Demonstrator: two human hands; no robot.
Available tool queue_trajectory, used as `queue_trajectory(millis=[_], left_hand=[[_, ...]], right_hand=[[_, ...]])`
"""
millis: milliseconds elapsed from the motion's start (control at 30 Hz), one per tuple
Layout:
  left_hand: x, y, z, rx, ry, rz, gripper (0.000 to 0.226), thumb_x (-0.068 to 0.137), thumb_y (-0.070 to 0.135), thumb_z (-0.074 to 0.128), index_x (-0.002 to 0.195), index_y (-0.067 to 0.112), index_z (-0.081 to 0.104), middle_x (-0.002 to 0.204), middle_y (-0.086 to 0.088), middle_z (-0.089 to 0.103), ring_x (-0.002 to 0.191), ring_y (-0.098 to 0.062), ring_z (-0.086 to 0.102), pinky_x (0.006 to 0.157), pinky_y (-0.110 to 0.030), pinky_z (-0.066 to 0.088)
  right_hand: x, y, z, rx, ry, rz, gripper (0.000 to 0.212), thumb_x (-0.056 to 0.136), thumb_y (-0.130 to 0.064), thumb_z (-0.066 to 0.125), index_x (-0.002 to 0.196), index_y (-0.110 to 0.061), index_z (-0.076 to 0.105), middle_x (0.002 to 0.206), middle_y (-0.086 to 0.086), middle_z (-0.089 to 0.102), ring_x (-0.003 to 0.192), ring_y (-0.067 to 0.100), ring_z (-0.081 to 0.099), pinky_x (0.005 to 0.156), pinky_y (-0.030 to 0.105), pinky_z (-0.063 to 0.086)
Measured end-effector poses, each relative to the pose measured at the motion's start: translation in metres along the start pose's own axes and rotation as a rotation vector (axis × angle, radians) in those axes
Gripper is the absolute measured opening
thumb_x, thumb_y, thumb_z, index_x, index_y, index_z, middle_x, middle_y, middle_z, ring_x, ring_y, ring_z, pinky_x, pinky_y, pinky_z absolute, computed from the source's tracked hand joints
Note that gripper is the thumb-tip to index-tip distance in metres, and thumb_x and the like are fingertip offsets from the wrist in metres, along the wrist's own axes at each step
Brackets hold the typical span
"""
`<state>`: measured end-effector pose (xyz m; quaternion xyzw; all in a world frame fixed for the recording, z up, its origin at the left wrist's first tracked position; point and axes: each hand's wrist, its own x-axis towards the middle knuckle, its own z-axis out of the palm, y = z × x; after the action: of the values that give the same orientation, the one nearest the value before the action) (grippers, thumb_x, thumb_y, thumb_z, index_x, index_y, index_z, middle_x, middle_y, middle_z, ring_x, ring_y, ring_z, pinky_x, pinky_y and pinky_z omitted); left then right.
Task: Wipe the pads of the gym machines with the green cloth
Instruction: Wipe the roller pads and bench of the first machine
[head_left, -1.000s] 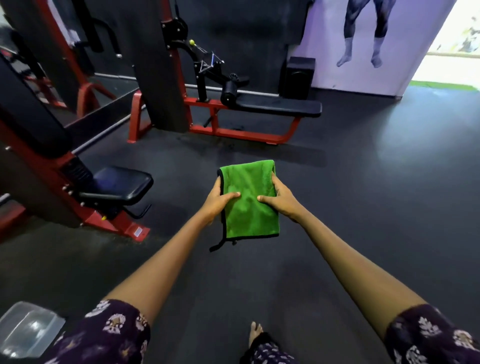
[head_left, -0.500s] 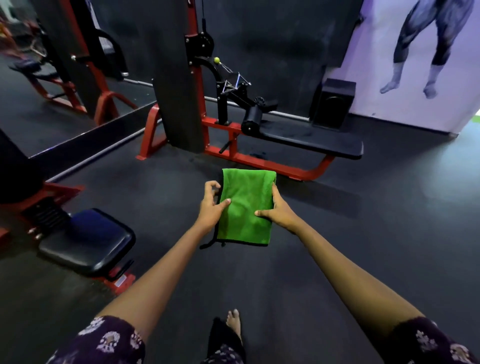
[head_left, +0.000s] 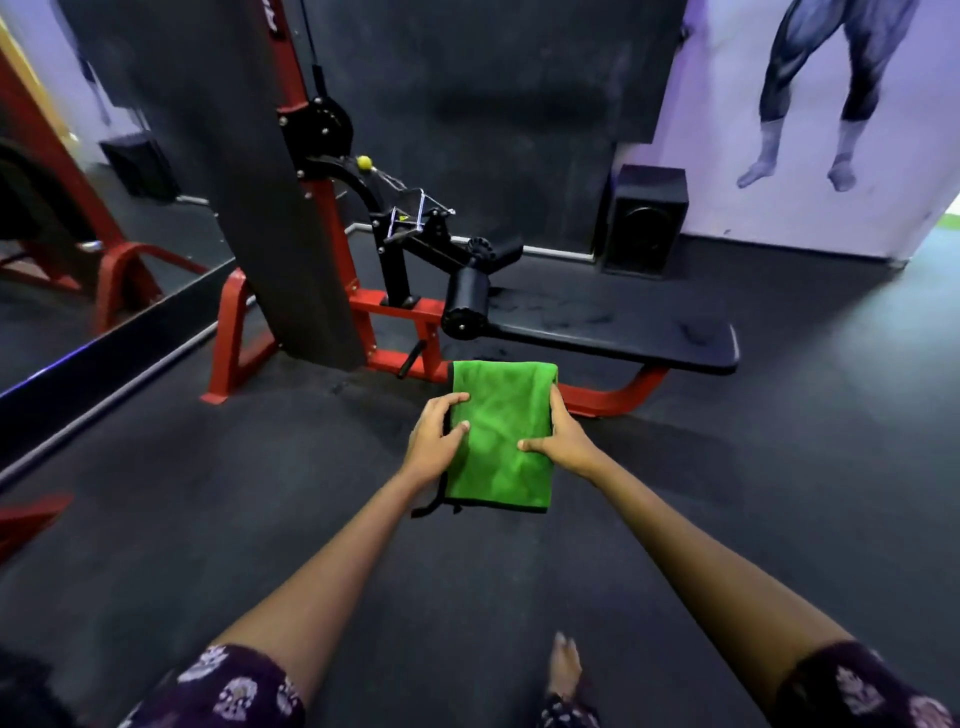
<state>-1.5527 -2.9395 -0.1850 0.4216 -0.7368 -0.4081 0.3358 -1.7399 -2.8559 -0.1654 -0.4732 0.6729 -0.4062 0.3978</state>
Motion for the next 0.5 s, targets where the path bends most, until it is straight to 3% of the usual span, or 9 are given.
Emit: queue_trajectory(millis=[100, 267, 367, 500], left_hand=[[0.077, -0.014, 0.021, -0.022, -0.063, -0.06, 0.056, 0.074, 0.014, 0.069, 0.127, 0.019, 0.053, 0.118, 0.002, 0.047, 0.117, -0.021, 0.051, 0.104, -0.035, 0.039], [0.185, -0.034, 0.05, -0.047, -0.058, -0.172, 0.07, 0.072, -0.001, 0.075, 0.134, 0.012, 0.047, 0.121, -0.002, 0.04, 0.125, -0.025, 0.046, 0.109, -0.039, 0.035], [0.259, -0.039, 0.062, -0.058, -0.039, -0.224, 0.079, 0.067, 0.006, 0.078, 0.138, 0.011, 0.043, 0.126, -0.007, 0.04, 0.129, -0.027, 0.043, 0.112, -0.04, 0.032], [0.327, -0.046, 0.069, 0.045, -0.042, -0.306, 0.078, 0.072, 0.002, 0.077, 0.14, 0.011, 0.039, 0.136, -0.014, 0.038, 0.128, -0.024, 0.041, 0.109, -0.028, 0.03]], right_hand=[[0.082, 0.011, -0.029, -0.004, -0.009, -0.014, 0.108, 0.072, 0.006, 0.074, 0.151, -0.019, 0.005, 0.142, 0.003, 0.04, 0.128, 0.021, 0.043, 0.107, 0.039, 0.038], [0.207, 0.021, -0.071, 0.053, -0.038, -0.008, 0.109, 0.069, 0.012, 0.072, 0.15, -0.025, 0.009, 0.148, 0.005, 0.036, 0.13, 0.021, 0.043, 0.105, 0.045, 0.041], [0.286, 0.01, -0.099, 0.034, -0.075, 0.012, 0.1, 0.073, 0.014, 0.068, 0.149, -0.025, 0.015, 0.138, 0.008, 0.046, 0.124, 0.023, 0.049, 0.099, 0.04, 0.046], [0.36, 0.004, -0.111, -0.09, -0.07, 0.025, 0.084, 0.074, 0.008, 0.069, 0.142, -0.022, 0.029, 0.126, 0.006, 0.05, 0.114, 0.025, 0.053, 0.098, 0.044, 0.046]])
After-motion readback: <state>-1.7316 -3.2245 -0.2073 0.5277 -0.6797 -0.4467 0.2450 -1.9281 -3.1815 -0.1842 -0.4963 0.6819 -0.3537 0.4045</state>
